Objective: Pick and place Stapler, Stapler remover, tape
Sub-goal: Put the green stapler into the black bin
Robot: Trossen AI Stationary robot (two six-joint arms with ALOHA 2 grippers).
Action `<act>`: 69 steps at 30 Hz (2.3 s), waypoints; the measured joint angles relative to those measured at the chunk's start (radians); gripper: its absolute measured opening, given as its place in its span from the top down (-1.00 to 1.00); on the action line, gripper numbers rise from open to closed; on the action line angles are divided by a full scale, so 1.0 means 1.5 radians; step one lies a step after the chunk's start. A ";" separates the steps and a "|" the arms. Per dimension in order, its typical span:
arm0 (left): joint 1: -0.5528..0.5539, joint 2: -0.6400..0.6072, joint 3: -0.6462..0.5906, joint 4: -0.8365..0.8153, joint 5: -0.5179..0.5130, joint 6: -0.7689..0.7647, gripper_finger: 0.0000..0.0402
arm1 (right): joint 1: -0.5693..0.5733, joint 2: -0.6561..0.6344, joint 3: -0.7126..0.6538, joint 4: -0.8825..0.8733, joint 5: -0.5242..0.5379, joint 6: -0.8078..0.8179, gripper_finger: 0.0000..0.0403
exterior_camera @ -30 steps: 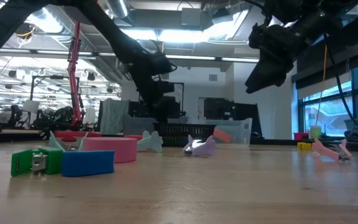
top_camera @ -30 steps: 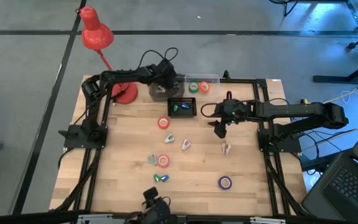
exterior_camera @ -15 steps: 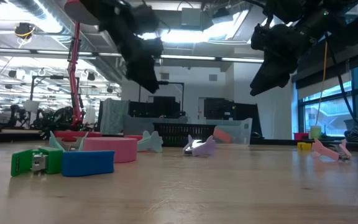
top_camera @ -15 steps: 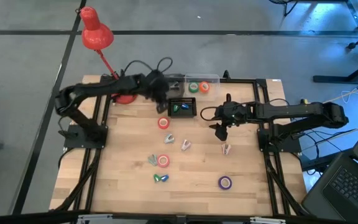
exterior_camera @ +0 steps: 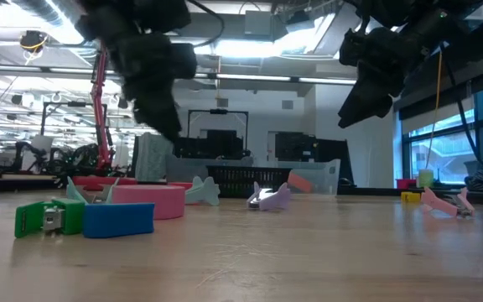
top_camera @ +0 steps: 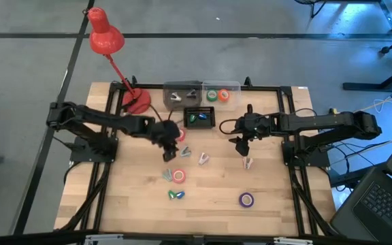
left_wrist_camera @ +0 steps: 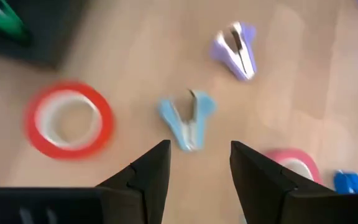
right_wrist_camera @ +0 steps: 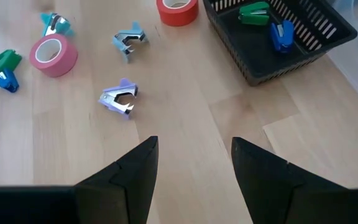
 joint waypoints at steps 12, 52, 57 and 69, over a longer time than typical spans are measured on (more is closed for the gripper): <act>-0.243 0.000 -0.002 0.032 0.048 0.100 0.21 | 0.000 0.000 0.000 0.012 0.000 0.000 -0.01; -0.334 0.214 0.000 0.153 0.017 0.392 0.64 | 0.000 0.000 0.000 0.029 0.000 0.004 -0.01; -0.331 0.214 0.000 0.153 0.029 0.367 0.82 | 0.000 0.000 0.000 0.029 0.000 0.004 -0.01; -0.313 0.122 0.030 0.026 -0.072 0.327 0.82 | 0.000 0.000 0.000 0.033 0.000 0.004 -0.01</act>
